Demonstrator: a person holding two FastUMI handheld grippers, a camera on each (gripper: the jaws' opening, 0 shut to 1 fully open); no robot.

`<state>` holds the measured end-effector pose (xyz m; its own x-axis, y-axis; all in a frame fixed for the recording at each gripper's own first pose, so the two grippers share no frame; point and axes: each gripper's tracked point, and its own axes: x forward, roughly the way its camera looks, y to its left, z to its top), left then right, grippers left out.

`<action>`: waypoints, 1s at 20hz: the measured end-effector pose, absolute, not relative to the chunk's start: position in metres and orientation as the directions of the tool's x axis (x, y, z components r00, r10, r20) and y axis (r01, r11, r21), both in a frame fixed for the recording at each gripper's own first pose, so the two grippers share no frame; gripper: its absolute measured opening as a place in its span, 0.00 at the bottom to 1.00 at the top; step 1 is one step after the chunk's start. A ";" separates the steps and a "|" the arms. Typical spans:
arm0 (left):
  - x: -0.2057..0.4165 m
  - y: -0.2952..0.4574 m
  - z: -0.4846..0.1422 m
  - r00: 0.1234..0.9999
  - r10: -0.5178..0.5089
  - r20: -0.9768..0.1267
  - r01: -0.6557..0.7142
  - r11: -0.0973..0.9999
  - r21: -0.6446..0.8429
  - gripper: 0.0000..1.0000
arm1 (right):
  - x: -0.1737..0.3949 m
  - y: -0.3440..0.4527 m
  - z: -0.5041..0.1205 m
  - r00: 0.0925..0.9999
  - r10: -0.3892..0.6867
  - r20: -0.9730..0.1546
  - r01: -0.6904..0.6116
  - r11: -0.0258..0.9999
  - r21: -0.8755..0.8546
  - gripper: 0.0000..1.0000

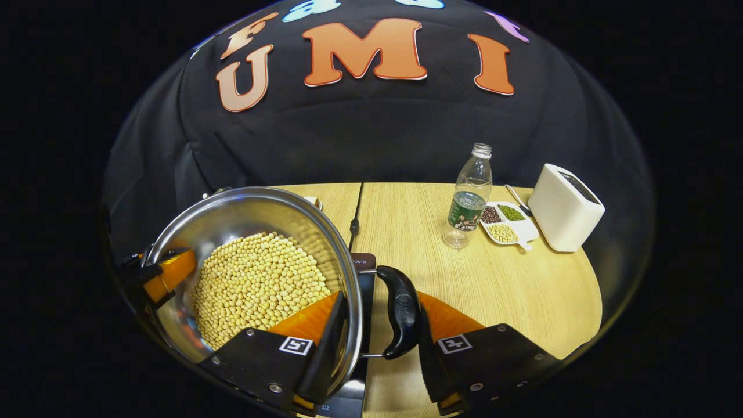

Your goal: First push the handle of the pot to place it horizontally, then grasp the pot with both hands and set it on the induction cooktop.

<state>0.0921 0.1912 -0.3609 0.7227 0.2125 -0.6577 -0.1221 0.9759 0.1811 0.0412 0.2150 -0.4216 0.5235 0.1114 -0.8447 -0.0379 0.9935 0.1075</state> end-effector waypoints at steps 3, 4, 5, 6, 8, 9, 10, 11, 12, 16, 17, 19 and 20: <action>0.096 0.196 -0.376 0.711 0.208 -0.672 -0.115 0.977 0.181 0.87 | 0.039 0.218 -0.433 0.503 0.107 -0.858 -0.032 0.994 0.105 0.63; 0.098 0.197 -0.380 0.707 0.206 -0.676 -0.113 0.977 0.181 0.87 | 0.039 0.218 -0.434 0.496 0.106 -0.862 -0.031 0.994 0.104 0.63; 0.098 0.198 -0.384 0.702 0.206 -0.681 -0.113 0.977 0.179 0.87 | 0.038 0.219 -0.436 0.490 0.104 -0.866 -0.031 0.994 0.102 0.63; 0.100 0.198 -0.389 0.697 0.204 -0.688 -0.111 0.978 0.177 0.87 | 0.039 0.220 -0.441 0.483 0.101 -0.870 -0.031 0.995 0.098 0.64; 0.101 0.198 -0.398 0.689 0.198 -0.698 -0.109 0.979 0.170 0.87 | 0.042 0.222 -0.454 0.474 0.097 -0.875 -0.034 0.995 0.091 0.64; 0.101 0.197 -0.401 0.687 0.194 -0.700 -0.105 0.980 0.168 0.87 | 0.042 0.223 -0.458 0.473 0.096 -0.876 -0.037 0.995 0.089 0.64; 0.103 0.198 -0.404 0.686 0.191 -0.702 -0.103 0.981 0.166 0.87 | 0.043 0.223 -0.460 0.471 0.094 -0.877 -0.035 0.996 0.088 0.63; 0.104 0.198 -0.405 0.685 0.188 -0.704 -0.100 0.981 0.165 0.87 | 0.043 0.223 -0.463 0.467 0.091 -0.880 -0.034 0.996 0.085 0.63; 0.105 0.198 -0.408 0.683 0.186 -0.706 -0.097 0.982 0.164 0.87 | 0.042 0.223 -0.464 0.463 0.087 -0.882 -0.030 0.996 0.083 0.64; 0.111 0.197 -0.418 0.688 0.161 -0.708 -0.085 0.986 0.142 0.86 | 0.041 0.223 -0.470 0.456 0.076 -0.887 -0.023 0.997 0.074 0.64; 0.112 0.197 -0.422 0.686 0.156 -0.710 -0.087 0.987 0.133 0.87 | 0.041 0.223 -0.470 0.455 0.072 -0.888 -0.023 0.997 0.069 0.64; 0.115 0.198 -0.427 0.685 0.146 -0.714 -0.090 0.989 0.116 0.87 | 0.042 0.223 -0.470 0.460 0.064 -0.885 -0.022 0.998 0.061 0.64; 0.116 0.198 -0.429 0.687 0.140 -0.713 -0.090 0.990 0.108 0.87 | 0.042 0.222 -0.469 0.464 0.060 -0.884 -0.019 0.998 0.058 0.64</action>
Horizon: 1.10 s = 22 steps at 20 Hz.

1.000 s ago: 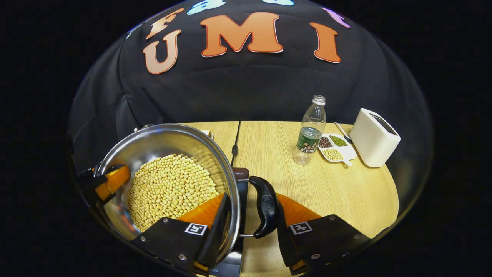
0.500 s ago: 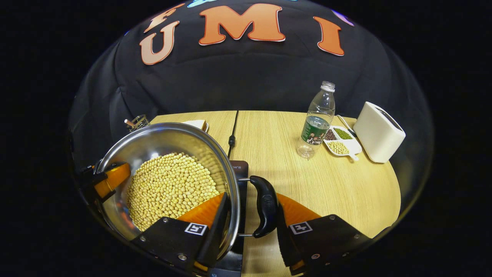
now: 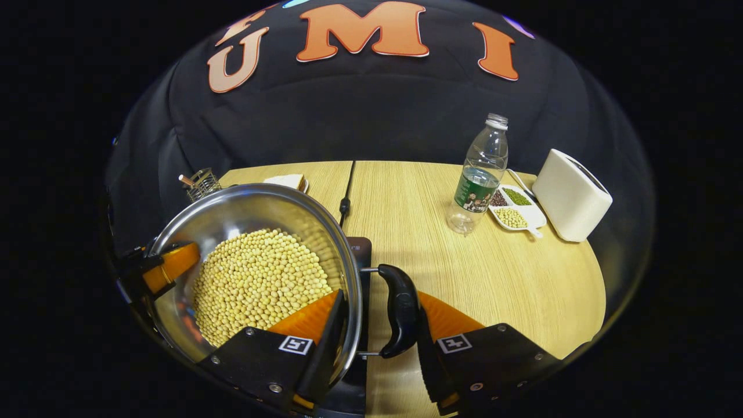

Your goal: First push the handle of the pot to place it horizontally, then grasp the pot with both hands and set it on the induction cooktop.

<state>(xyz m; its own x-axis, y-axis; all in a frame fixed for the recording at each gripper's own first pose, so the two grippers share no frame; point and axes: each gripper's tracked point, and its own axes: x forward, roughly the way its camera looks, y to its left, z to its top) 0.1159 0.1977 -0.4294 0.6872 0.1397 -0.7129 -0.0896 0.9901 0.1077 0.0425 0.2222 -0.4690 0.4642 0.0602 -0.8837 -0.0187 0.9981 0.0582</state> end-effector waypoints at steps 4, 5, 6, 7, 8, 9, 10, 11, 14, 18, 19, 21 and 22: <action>0.112 0.201 -0.438 0.665 0.174 -0.726 -0.115 0.985 0.130 0.92 | 0.045 0.228 -0.465 0.468 0.111 -0.877 -0.047 0.994 0.101 0.65; 0.116 0.202 -0.434 0.680 0.180 -0.711 -0.120 0.984 0.134 0.97 | 0.045 0.228 -0.460 0.481 0.125 -0.868 -0.049 0.992 0.115 0.66; 0.115 0.204 -0.432 0.683 0.191 -0.705 -0.126 0.982 0.143 1.00 | 0.048 0.226 -0.454 0.504 0.130 -0.854 -0.048 0.991 0.122 0.69; 0.115 0.204 -0.429 0.687 0.202 -0.698 -0.124 0.979 0.161 0.98 | 0.050 0.222 -0.445 0.525 0.133 -0.841 -0.052 0.991 0.125 0.70; 0.115 0.205 -0.423 0.695 0.215 -0.687 -0.123 0.976 0.181 0.98 | 0.052 0.218 -0.437 0.548 0.136 -0.825 -0.062 0.991 0.123 0.71; 0.117 0.206 -0.414 0.708 0.228 -0.669 -0.129 0.972 0.195 0.98 | 0.050 0.211 -0.427 0.573 0.141 -0.808 -0.077 0.990 0.118 0.72; 0.122 0.206 -0.401 0.734 0.239 -0.636 -0.137 0.969 0.206 0.98 | 0.049 0.205 -0.419 0.596 0.145 -0.790 -0.094 0.989 0.110 0.74; 0.126 0.207 -0.385 0.761 0.254 -0.597 -0.152 0.964 0.216 0.95 | 0.047 0.197 -0.411 0.614 0.146 -0.775 -0.106 0.989 0.103 0.75; 0.130 0.198 -0.331 0.827 0.283 -0.486 -0.183 0.953 0.243 0.96 | 0.044 0.171 -0.385 0.671 0.155 -0.725 -0.100 0.988 0.119 0.79; 0.127 0.160 -0.263 0.901 0.251 -0.354 -0.187 0.960 0.207 0.96 | 0.048 0.140 -0.338 0.773 0.158 -0.615 -0.084 0.986 0.147 0.79; 0.125 0.146 -0.248 0.919 0.219 -0.326 -0.166 0.969 0.183 1.00 | 0.046 0.134 -0.324 0.796 0.165 -0.582 -0.095 0.984 0.149 0.78; 0.119 0.124 -0.211 0.952 0.177 -0.251 -0.145 0.979 0.140 1.00 | 0.041 0.124 -0.298 0.834 0.187 -0.519 -0.124 0.980 0.154 0.79; 0.114 0.114 -0.191 0.961 0.163 -0.221 -0.139 0.983 0.120 1.00 | 0.041 0.114 -0.285 0.855 0.185 -0.484 -0.127 0.980 0.150 0.79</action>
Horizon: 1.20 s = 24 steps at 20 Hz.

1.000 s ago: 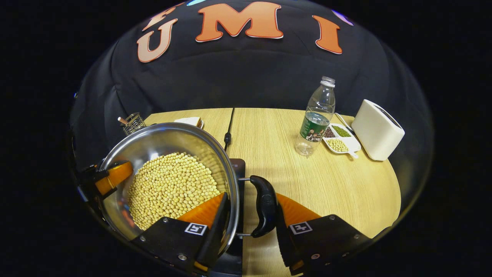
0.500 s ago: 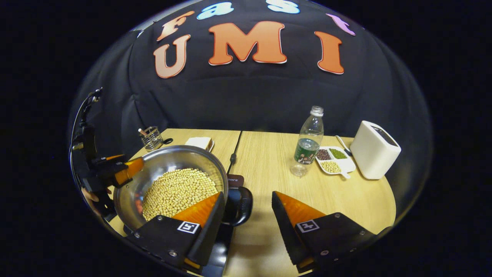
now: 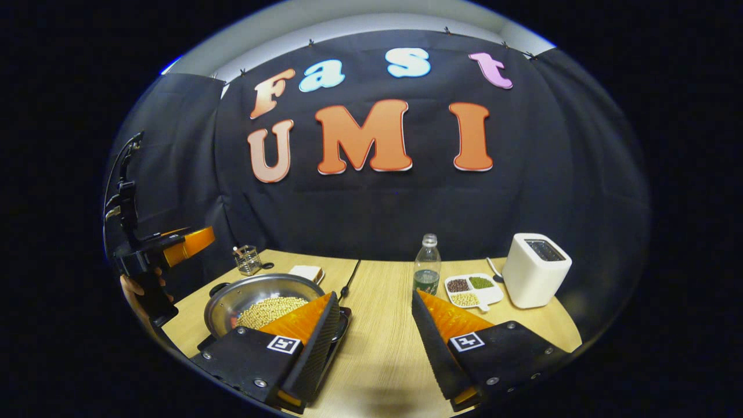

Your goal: First push the handle of the pot to place it horizontally, then grasp the pot with both hands and set it on the induction cooktop.

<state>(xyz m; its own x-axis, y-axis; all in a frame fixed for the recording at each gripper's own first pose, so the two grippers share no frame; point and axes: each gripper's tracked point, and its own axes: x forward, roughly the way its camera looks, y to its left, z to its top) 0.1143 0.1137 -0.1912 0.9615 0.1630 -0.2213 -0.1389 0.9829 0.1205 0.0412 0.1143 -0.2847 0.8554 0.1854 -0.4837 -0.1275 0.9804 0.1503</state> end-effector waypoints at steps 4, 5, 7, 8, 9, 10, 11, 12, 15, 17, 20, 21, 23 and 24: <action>0.098 0.077 -0.130 0.986 0.120 -0.118 -0.106 0.987 0.119 0.99 | 0.044 0.077 -0.227 0.932 0.134 -0.336 -0.100 0.988 0.117 0.79; 0.094 0.069 -0.117 0.989 0.108 -0.099 -0.095 0.987 0.129 0.99 | 0.042 0.069 -0.216 0.943 0.125 -0.309 -0.098 0.990 0.103 0.79; 0.082 0.055 -0.093 0.993 0.103 -0.050 -0.095 0.985 0.147 0.99 | 0.039 0.058 -0.195 0.956 0.115 -0.268 -0.100 0.993 0.070 0.78; 0.075 0.050 -0.080 0.994 0.109 -0.027 -0.104 0.982 0.158 0.99 | 0.039 0.053 -0.185 0.962 0.109 -0.249 -0.099 0.994 0.052 0.79; 0.070 0.046 -0.069 0.993 0.115 -0.008 -0.112 0.979 0.173 0.99 | 0.037 0.047 -0.176 0.968 0.098 -0.232 -0.092 0.995 0.035 0.79; 0.064 0.044 -0.062 0.992 0.124 0.008 -0.124 0.975 0.187 0.99 | 0.034 0.039 -0.169 0.973 0.085 -0.214 -0.083 0.996 0.022 0.79; 0.054 0.042 -0.058 0.991 0.134 0.019 -0.135 0.971 0.200 0.95 | 0.032 0.035 -0.160 0.977 0.075 -0.199 -0.073 0.997 0.014 0.75; 0.049 0.042 -0.050 0.989 0.146 0.031 -0.150 0.968 0.201 0.99 | 0.031 0.034 -0.152 0.980 0.076 -0.181 -0.077 0.997 0.004 0.79; 0.031 0.027 -0.028 0.990 0.133 0.050 -0.139 0.977 0.159 0.99 | 0.026 0.029 -0.132 0.986 0.086 -0.144 -0.091 0.995 -0.031 0.80; 0.024 0.024 -0.013 0.992 0.116 0.050 -0.123 0.981 0.148 0.99 | 0.023 0.028 -0.115 0.987 0.101 -0.123 -0.105 0.994 -0.025 0.81; 0.013 0.025 0.001 0.990 0.132 0.042 -0.138 0.972 0.192 0.99 | 0.020 0.019 -0.095 0.991 0.101 -0.092 -0.105 0.993 -0.044 0.81; 0.010 0.025 0.011 0.989 0.137 0.060 -0.146 0.970 0.195 0.99 | 0.019 0.017 -0.089 0.991 0.102 -0.081 -0.106 0.993 -0.052 0.85; 0.001 0.026 0.026 0.986 0.140 0.086 -0.154 0.969 0.192 0.99 | 0.018 0.012 -0.078 0.993 0.096 -0.072 -0.099 0.994 -0.039 0.84; -0.001 0.025 0.032 0.986 0.137 0.094 -0.152 0.972 0.181 0.99 | 0.017 0.010 -0.075 0.993 0.095 -0.074 -0.098 0.995 -0.026 0.86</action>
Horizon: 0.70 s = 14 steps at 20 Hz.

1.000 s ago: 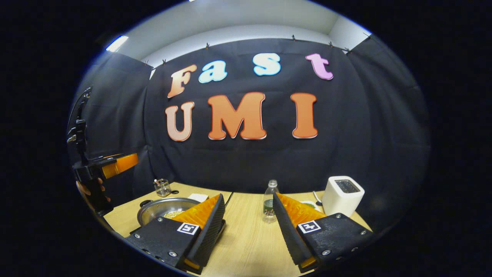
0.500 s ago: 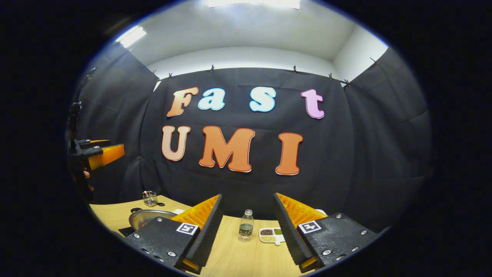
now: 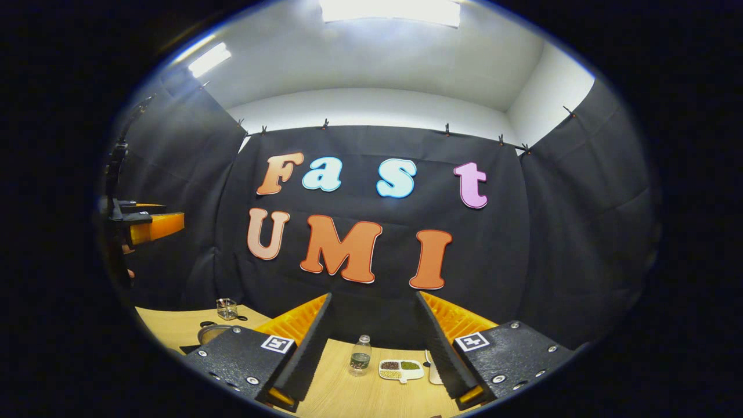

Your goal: First push the handle of the pot to place it horizontally, then grasp the pot with both hands and set it on the induction cooktop.

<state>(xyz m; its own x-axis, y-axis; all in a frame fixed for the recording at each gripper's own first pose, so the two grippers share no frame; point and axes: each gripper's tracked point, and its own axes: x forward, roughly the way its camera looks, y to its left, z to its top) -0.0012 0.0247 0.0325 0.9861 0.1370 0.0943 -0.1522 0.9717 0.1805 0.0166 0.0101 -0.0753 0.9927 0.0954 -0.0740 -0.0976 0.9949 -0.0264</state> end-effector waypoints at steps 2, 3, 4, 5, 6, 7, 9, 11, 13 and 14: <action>-0.003 0.033 0.047 0.980 0.148 0.135 -0.174 0.961 0.214 0.99 | 0.014 0.006 -0.070 0.991 0.106 -0.078 -0.107 0.994 -0.011 0.88; -0.002 0.042 0.048 0.975 0.173 0.141 -0.202 0.953 0.224 0.99 | 0.014 0.003 -0.067 0.992 0.105 -0.074 -0.106 0.994 -0.015 0.88; -0.004 0.042 0.044 0.976 0.175 0.129 -0.200 0.955 0.219 0.99 | 0.015 -0.002 -0.062 0.993 0.096 -0.063 -0.097 0.995 -0.023 0.90; -0.003 0.038 0.040 0.979 0.166 0.116 -0.187 0.960 0.207 0.99 | 0.015 -0.008 -0.056 0.996 0.079 -0.050 -0.081 0.996 -0.030 0.91; -0.003 0.039 0.037 0.982 0.159 0.105 -0.178 0.962 0.206 1.00 | 0.014 -0.012 -0.054 0.997 0.065 -0.039 -0.066 0.997 -0.033 0.93; -0.002 0.040 0.035 0.982 0.161 0.098 -0.178 0.962 0.206 0.99 | 0.014 -0.012 -0.050 0.998 0.063 -0.032 -0.064 0.998 -0.031 0.93; 0.003 0.036 0.033 0.985 0.153 0.079 -0.166 0.964 0.208 0.99 | 0.014 -0.004 -0.044 0.997 0.080 -0.020 -0.081 0.996 -0.023 0.94; 0.011 0.037 0.037 0.983 0.170 0.075 -0.182 0.960 0.212 0.96 | 0.017 -0.007 -0.033 0.997 0.071 0.007 -0.071 0.997 -0.036 0.94; 0.017 0.037 0.044 0.978 0.185 0.093 -0.200 0.961 0.191 0.99 | 0.016 -0.006 -0.029 0.997 0.070 0.017 -0.069 0.996 -0.055 0.95; 0.015 0.034 0.046 0.978 0.184 0.100 -0.199 0.964 0.176 0.99 | 0.014 -0.003 -0.025 0.997 0.080 0.017 -0.079 0.995 -0.052 0.94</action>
<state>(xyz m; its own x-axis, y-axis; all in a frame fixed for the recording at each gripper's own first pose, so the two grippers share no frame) 0.0154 0.0342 0.0458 0.9778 0.1837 0.1004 -0.1992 0.9640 0.1763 0.0142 -0.0027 -0.0253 0.9966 0.0800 0.0171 -0.0791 0.9955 -0.0525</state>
